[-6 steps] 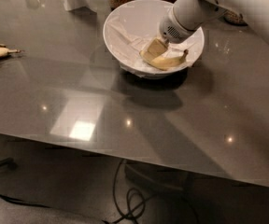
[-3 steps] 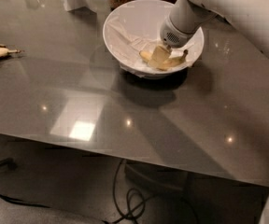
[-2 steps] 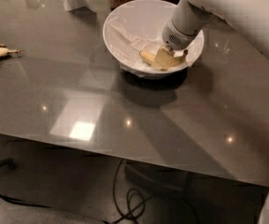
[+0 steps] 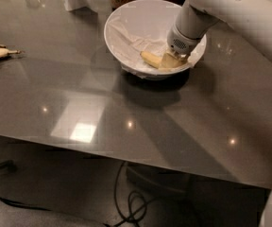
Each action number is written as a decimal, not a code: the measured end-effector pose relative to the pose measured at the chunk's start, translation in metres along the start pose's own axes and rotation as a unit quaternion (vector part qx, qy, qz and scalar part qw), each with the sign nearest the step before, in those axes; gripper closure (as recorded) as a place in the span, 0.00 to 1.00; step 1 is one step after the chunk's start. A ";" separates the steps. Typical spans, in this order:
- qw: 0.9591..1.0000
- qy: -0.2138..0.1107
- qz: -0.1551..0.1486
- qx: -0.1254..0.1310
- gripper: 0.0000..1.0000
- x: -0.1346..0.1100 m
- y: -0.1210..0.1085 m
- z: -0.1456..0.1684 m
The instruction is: Pick banana from white bowl
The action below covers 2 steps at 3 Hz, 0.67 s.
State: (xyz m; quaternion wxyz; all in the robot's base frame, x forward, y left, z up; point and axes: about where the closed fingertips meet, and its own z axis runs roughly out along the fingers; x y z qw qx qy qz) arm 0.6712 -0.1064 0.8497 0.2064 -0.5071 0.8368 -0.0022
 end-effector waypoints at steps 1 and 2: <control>1.000 0.002 0.001 0.001 0.70 0.002 -0.001 0.000; 1.000 -0.007 0.005 0.011 0.93 -0.001 -0.003 -0.009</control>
Offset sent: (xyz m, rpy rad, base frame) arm 0.0006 -0.0045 0.0241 0.0201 -0.0559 -0.0302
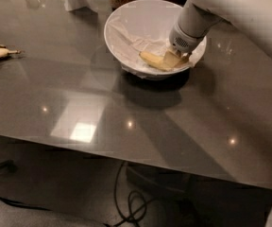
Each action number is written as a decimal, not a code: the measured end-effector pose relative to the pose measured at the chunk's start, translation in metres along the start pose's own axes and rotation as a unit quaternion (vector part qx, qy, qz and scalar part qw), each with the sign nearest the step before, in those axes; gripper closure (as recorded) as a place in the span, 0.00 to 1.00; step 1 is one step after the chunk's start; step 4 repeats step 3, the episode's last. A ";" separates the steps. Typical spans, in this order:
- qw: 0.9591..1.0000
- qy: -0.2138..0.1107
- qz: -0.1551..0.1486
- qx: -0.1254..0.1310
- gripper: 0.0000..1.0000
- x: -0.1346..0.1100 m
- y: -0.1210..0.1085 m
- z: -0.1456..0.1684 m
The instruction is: Pick banana from white bowl
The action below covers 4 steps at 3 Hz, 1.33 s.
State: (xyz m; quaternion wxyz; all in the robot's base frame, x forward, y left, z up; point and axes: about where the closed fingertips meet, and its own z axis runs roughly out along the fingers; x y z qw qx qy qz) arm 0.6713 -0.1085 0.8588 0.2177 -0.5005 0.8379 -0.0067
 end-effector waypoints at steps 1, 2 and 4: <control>1.000 -0.025 -0.001 0.013 1.00 -0.012 -0.002 -0.021; 0.998 -0.052 -0.007 0.020 1.00 -0.023 0.000 -0.048; 0.996 -0.085 -0.020 0.011 1.00 -0.028 0.008 -0.073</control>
Offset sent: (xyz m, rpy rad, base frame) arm -0.0177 0.0130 0.0891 0.1064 -0.1428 0.0361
